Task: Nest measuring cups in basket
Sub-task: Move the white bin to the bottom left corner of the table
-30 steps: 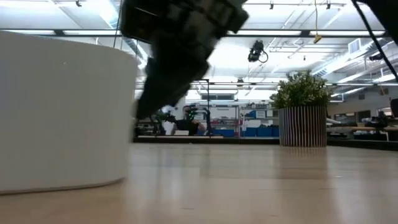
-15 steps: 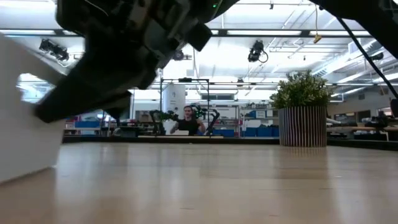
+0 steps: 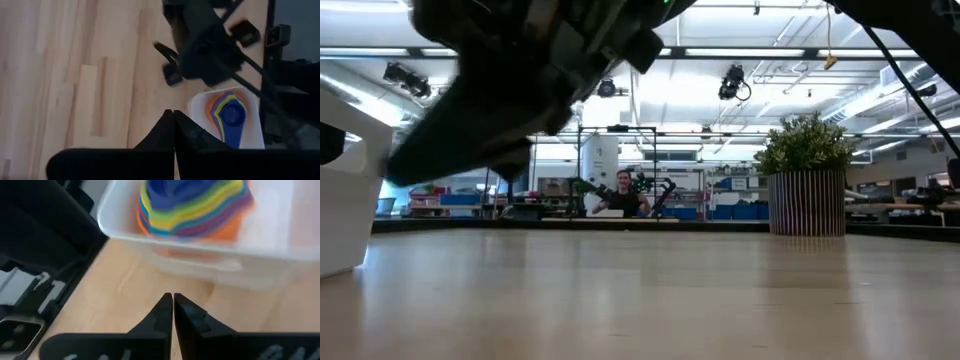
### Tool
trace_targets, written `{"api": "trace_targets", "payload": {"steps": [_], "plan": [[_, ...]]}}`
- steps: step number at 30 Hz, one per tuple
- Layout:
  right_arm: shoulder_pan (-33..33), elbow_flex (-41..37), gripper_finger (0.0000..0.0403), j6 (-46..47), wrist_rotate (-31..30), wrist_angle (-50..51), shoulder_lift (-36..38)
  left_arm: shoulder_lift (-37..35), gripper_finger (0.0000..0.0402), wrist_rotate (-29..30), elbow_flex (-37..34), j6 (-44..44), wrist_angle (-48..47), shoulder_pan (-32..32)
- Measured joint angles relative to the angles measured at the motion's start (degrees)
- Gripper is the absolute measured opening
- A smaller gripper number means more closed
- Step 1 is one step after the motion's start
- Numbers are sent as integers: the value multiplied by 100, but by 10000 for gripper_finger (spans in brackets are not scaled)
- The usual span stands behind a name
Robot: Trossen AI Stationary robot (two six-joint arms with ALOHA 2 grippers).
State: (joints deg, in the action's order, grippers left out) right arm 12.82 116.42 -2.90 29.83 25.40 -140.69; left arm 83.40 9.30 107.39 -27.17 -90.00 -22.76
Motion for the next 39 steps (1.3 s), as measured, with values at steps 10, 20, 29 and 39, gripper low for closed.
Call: {"api": "trace_targets", "payload": {"steps": [10,20,29,39], "plan": [[-88,-4,22,-579,410,1846,1095,8,0,-317,0,-349,0,-277],[-174,-2,22,-1646,-1089,3532,3195,600,0,-159,2,-1404,0,-623],[-220,-2,22,-1525,-1896,3786,4917,1862,0,-144,2,-1465,960,-538],[-219,-2,22,-1768,-2155,3928,6056,3281,0,-798,-2,-1580,1452,-407]]}}
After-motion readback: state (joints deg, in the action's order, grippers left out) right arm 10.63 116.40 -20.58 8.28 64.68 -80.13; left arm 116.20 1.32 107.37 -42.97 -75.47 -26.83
